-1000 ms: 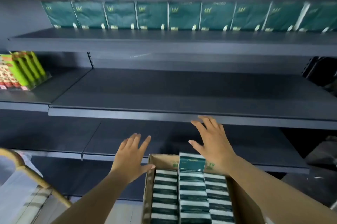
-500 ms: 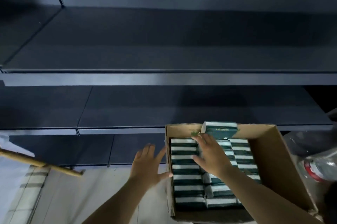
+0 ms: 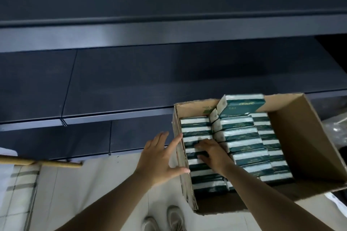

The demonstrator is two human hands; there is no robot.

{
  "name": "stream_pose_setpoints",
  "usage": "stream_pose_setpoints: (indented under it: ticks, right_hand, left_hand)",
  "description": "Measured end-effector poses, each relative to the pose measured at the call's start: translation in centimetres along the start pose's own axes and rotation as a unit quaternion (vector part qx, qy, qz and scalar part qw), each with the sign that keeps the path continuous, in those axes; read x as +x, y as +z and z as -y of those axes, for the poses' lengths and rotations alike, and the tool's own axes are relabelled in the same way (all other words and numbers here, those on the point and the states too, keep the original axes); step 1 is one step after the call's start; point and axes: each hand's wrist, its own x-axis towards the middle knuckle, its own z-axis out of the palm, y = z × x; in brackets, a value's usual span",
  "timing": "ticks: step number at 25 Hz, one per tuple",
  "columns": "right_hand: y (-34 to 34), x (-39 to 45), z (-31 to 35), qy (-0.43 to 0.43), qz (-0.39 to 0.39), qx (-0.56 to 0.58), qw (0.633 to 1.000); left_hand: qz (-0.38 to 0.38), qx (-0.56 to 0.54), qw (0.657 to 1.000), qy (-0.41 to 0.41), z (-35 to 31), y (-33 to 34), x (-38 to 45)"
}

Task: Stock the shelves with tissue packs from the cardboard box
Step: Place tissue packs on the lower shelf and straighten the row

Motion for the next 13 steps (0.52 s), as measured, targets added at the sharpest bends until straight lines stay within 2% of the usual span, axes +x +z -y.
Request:
stream_pose_setpoints:
  ticks: [2,6,13]
  right_hand:
    - [0.7,0.6,-0.6,0.009,-0.023,0.033,0.999]
    - [1.8,1.0,-1.2,-0.006,-0.017,0.082,0.996]
    - [2.2,1.7,-1.9,-0.051,-0.054,0.093,0.993]
  left_hand:
    - [-0.017,-0.026,1.0,-0.001,-0.2,0.7,0.2]
    - [-0.05,-0.082,0.995,-0.01,-0.3,2.6,0.3]
    - [-0.079,-0.101,0.992,-0.012,-0.3,3.4,0.3]
